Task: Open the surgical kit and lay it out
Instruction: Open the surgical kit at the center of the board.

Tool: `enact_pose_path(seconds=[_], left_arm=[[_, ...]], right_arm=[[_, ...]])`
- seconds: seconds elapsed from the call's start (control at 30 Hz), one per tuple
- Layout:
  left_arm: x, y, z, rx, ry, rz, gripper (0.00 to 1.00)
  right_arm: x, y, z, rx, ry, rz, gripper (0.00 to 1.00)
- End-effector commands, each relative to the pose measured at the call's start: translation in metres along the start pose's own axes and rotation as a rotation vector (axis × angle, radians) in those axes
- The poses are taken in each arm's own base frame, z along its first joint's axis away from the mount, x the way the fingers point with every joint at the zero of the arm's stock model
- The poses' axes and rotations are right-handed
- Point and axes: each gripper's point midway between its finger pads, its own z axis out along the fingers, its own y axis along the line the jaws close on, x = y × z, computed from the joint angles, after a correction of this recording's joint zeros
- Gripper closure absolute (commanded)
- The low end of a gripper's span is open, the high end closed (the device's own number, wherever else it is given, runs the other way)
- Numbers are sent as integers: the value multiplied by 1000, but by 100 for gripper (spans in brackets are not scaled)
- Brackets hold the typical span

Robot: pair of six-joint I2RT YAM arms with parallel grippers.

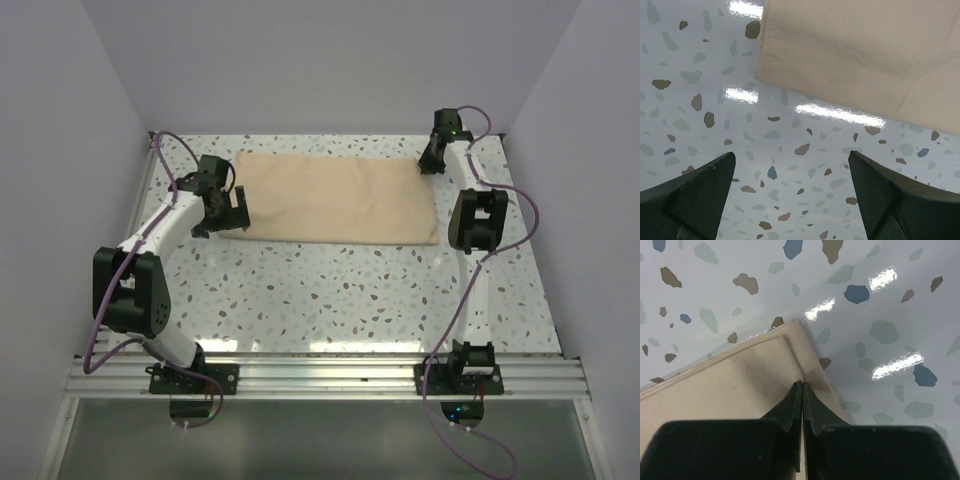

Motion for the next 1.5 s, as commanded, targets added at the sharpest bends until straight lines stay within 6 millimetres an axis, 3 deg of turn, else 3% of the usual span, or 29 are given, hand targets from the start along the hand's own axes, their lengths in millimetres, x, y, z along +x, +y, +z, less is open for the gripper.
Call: enact_pose_path(seconds=[0.0,0.07,0.1,0.2,0.5,0.6,0.63,0.7,0.73,0.77,0.8,0.83,0.9,0.93,1.0,1.1,1.17,1.2,1.23,1.3,1.37,1.47], left_arm=[[-23,-12,-7,45,-65,0,0],[-23,-14,-8,48,-69,1,0],[-24,-15,-8,51,-72,0,0],[-27,-17,-10,57,-83,1,0],[-42,-17,-26,56,-144,-3,0],[-44,-17,-30,59,-158,-2,0],[-46,-18,-32,64,-167,-2,0],[-48,-19,-35,72,-174,-5,0],[-52,-20,-39,78,-188,-6,0],[-53,-20,-40,78,-193,-6,0],[-56,-21,-43,80,-205,-9,0],[-59,-20,-45,77,-216,-9,0],[-65,-19,-52,74,-236,-10,0],[-68,-18,-54,63,-247,-10,0],[-78,-16,-62,53,-276,-10,0],[-97,-11,-79,21,-334,-25,0],[-118,-5,-99,-15,-408,-53,0],[-126,-2,-109,-25,-439,-69,0],[-136,4,-120,-47,-484,-94,0],[-154,5,-144,-37,-568,-124,0],[-168,6,-160,-31,-634,-152,0],[-176,4,-160,-30,-648,-178,0]], right_arm=[[-32,36,-35,-153,-77,20,100],[-33,42,-45,-183,-76,25,100],[-43,48,-60,-201,-105,27,100],[-45,65,-85,-260,-115,16,100],[-28,104,-147,-360,-119,-37,100],[-12,118,-168,-393,-101,-72,100],[3,125,-171,-397,-79,-96,100],[13,134,-193,-431,-82,-122,100],[33,141,-194,-435,-50,-153,100],[42,144,-199,-442,-41,-168,100],[45,149,-217,-468,-53,-183,100],[65,152,-219,-468,-24,-213,100],[77,156,-242,-503,-21,-234,100],[95,155,-245,-503,8,-253,100],[112,149,-258,-512,40,-270,100],[134,120,-290,-509,54,-296,100],[147,87,-312,-479,35,-302,100],[167,61,-309,-424,88,-314,100],[162,44,-332,-417,29,-311,100],[186,8,-338,-346,77,-318,100],[198,-18,-364,-343,73,-292,100],[220,-56,-384,-300,86,-244,100]])
